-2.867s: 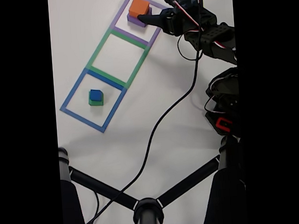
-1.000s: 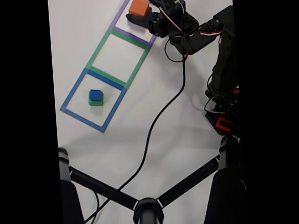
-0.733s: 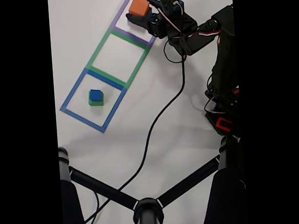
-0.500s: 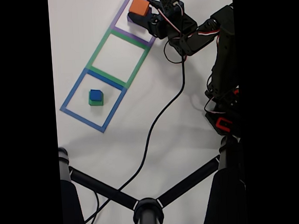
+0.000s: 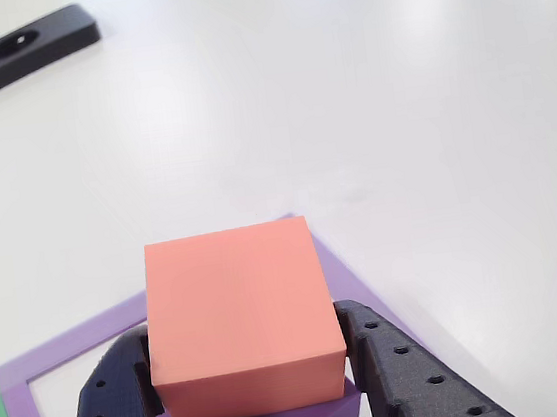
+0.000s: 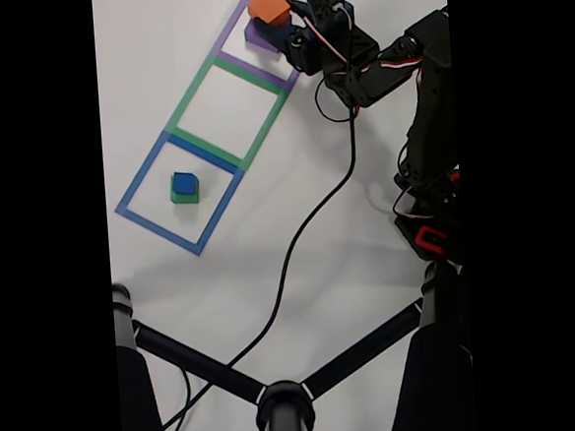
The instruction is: Tower of hanoi
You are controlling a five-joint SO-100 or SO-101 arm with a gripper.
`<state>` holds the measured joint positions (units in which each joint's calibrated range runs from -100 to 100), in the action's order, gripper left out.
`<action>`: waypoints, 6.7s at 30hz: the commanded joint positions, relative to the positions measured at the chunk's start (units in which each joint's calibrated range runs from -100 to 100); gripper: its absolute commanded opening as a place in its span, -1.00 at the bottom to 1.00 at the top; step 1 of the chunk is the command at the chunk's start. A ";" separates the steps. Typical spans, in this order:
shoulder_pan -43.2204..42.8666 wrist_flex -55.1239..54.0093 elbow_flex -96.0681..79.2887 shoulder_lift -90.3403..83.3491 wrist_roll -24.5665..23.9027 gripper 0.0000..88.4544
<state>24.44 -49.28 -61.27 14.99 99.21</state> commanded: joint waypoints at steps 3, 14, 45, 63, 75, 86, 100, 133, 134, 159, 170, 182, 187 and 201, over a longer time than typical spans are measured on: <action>-0.15 1.81 0.34 -5.53 0.79 -0.66; -0.23 24.71 1.16 -25.24 0.79 -0.66; -18.07 140.54 69.04 -52.81 -13.55 -0.66; -23.48 112.45 27.60 -67.79 0.79 -0.67; -22.72 60.41 -16.28 -68.03 0.79 -0.67; -21.27 15.40 -31.28 -42.79 0.79 -0.68; -21.65 -14.38 -24.37 -7.77 0.79 -0.68; -21.50 -25.15 -15.74 6.09 0.79 -0.36; -21.35 -24.66 -15.83 4.81 0.79 -0.36; -22.34 80.97 -0.56 -68.83 -10.98 -0.99; -33.32 123.86 30.51 -73.00 -28.81 -1.00; -43.31 138.27 42.78 -74.12 -26.42 -0.98; -43.99 135.76 38.42 -77.57 -14.10 -0.87; -43.46 98.04 7.70 -79.25 0.79 -0.57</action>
<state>-18.95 60.27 -47.26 -63.53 99.21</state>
